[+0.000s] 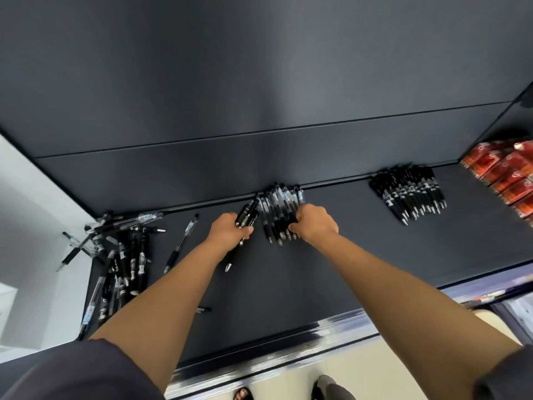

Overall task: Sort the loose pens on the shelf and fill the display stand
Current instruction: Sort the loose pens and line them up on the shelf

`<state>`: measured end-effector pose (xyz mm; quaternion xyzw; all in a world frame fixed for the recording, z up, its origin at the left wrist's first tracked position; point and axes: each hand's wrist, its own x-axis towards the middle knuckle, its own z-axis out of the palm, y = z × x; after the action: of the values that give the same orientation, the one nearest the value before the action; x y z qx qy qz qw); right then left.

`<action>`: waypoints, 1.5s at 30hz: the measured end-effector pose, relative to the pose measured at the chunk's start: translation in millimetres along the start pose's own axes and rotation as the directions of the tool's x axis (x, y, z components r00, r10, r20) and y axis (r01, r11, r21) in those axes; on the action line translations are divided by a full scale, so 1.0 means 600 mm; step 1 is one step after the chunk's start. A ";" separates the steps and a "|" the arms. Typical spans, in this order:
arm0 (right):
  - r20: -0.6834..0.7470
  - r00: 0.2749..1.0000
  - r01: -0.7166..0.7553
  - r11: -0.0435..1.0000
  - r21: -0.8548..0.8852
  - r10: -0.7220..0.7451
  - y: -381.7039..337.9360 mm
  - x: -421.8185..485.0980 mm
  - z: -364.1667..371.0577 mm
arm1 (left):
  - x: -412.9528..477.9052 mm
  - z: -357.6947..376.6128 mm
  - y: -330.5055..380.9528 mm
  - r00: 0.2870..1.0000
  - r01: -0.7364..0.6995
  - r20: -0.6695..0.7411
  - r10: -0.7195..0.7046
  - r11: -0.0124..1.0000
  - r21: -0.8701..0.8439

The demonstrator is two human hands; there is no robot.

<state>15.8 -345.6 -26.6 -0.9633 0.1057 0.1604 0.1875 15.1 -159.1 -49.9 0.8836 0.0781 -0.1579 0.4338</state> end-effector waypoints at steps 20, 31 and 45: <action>0.132 0.971 0.097 0.832 0.547 -0.200 0.089 0.035 -0.075 | -0.001 0.149 0.161 0.996 0.063 0.088 -0.018 0.834 -0.548; -0.080 0.996 -0.013 0.927 0.376 0.047 0.312 0.130 -0.196 | 0.036 0.349 0.363 0.966 0.205 0.249 -0.071 0.797 -0.568; -0.178 0.983 -0.052 0.999 -0.008 0.049 0.432 0.214 -0.249 | 0.121 0.463 0.438 0.952 0.295 0.152 -0.266 0.658 -0.693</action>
<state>106.7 -658.0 -24.9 -0.9719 0.1454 0.0792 0.1671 96.9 -539.5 -39.7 0.6230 0.2597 -0.1970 0.7111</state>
